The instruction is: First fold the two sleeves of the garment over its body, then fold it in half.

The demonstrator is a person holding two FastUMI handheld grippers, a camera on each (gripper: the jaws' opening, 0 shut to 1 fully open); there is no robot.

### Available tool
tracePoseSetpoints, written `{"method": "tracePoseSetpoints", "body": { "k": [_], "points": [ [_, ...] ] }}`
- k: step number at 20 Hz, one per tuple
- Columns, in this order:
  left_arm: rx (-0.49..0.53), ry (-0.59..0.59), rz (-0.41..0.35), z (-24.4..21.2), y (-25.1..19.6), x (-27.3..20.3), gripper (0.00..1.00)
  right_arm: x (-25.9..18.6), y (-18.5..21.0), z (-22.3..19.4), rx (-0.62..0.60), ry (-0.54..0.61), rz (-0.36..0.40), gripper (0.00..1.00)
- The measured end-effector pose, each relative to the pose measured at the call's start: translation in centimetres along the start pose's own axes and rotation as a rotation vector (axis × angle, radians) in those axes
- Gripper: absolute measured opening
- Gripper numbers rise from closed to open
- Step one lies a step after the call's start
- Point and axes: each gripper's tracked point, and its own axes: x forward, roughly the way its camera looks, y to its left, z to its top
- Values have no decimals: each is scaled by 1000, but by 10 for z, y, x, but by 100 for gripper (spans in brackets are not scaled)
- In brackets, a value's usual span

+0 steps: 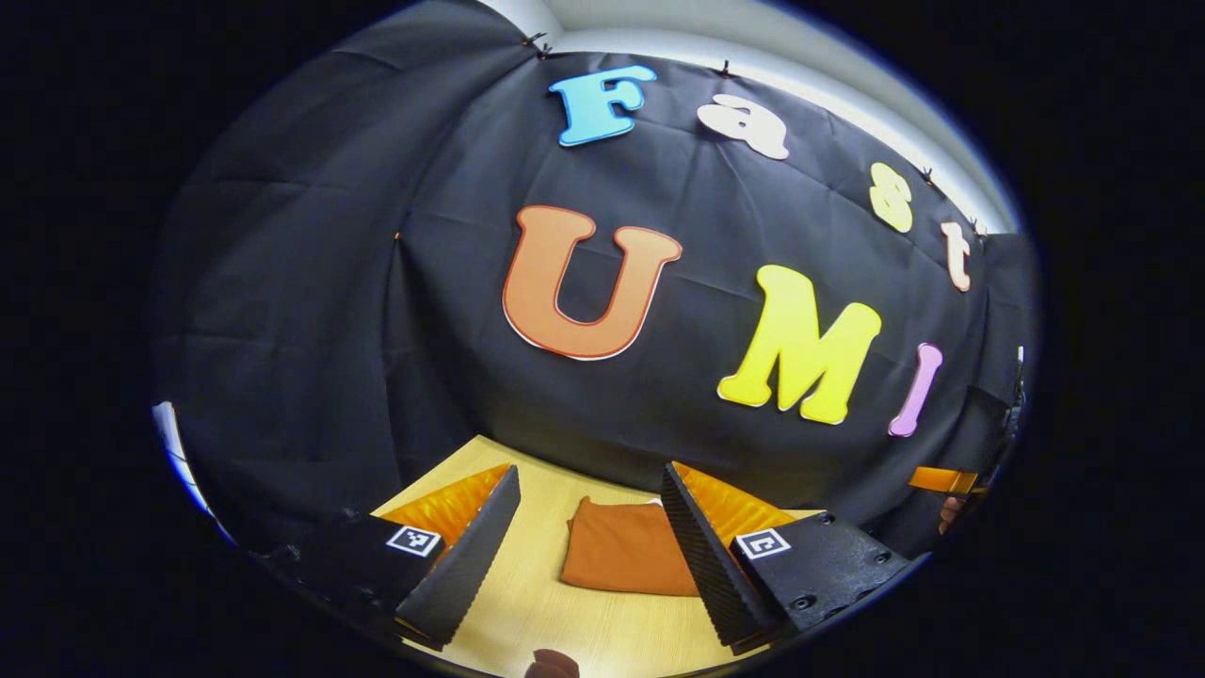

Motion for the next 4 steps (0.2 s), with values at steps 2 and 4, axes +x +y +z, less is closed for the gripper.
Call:
{"method": "tracePoseSetpoints", "body": {
  "k": [2, 4],
  "points": [
    [40, -13, -6, 2, -3, -15, 98, -31, 3, 8, -50, -69, -51, 98],
    [75, -29, -1, 3, -7, -33, 98, -60, 10, 3, -47, -87, -59, 98]
  ]
}}
